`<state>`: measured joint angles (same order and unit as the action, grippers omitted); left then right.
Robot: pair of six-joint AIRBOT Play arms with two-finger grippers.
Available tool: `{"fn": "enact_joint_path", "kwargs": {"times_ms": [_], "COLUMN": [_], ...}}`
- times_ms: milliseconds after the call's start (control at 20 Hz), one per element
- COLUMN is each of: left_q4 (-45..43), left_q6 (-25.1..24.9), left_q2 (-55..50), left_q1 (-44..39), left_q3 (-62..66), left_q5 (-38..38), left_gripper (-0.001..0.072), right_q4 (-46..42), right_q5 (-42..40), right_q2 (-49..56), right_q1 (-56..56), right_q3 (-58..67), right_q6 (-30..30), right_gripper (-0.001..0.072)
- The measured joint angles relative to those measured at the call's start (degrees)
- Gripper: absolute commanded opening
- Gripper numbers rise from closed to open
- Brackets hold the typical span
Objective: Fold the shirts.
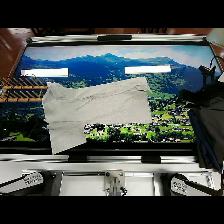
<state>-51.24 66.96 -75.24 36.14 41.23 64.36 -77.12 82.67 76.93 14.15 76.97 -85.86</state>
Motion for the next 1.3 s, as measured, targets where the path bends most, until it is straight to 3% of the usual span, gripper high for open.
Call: {"fn": "enact_joint_path", "kwargs": {"times_ms": [50,250,300,350,400,450,850,1250,1300], "left_q4": [0.4,3.9,4.7,5.1,5.2,5.6,7.4,8.4,8.9], "left_q6": [-0.1,-0.3,-0.2,0.0,0.3,0.7,1.6,0.7,0.7], "left_q2": [-0.7,-2.1,-2.3,-2.4,-2.6,-2.6,-2.6,-2.5,-2.5], "left_q1": [-0.8,-3.9,-4.5,-4.9,-5.3,-5.4,-6.0,-6.0,-6.0], "left_q3": [-0.1,-0.3,-0.3,-0.3,-0.3,-0.4,-0.3,0.3,0.6], "left_q5": [-0.9,-5.0,-6.1,-7.5,-9.0,-10.0,-8.5,-5.4,-4.8], "left_gripper": [0.046,0.0438,0.037,0.0186,0.0052,0.003,0.003,0.0029,0.003], "right_q4": [0.0,0.1,0.2,0.3,0.7,1.1,13.6,16.9,17.2], "right_q5": [-0.2,-0.7,-0.7,-0.7,-0.9,-1.3,-8.4,-10.5,-10.7], "right_q2": [0.0,0.1,0.3,0.5,1.0,1.5,12.2,17.2,17.4], "right_q1": [0.0,0.0,0.0,0.0,0.0,0.0,-1.5,-9.0,-9.9], "right_q3": [0.0,-0.4,-0.9,-1.6,-2.6,-3.8,-10.0,-10.5,-10.6], "right_q6": [0.0,-0.3,-0.4,-0.4,-0.5,-0.5,-0.7,0.9,0.9], "right_gripper": [0.0551,0.0553,0.0553,0.0553,0.0553,0.0553,0.0553,0.0552,0.0522]}}
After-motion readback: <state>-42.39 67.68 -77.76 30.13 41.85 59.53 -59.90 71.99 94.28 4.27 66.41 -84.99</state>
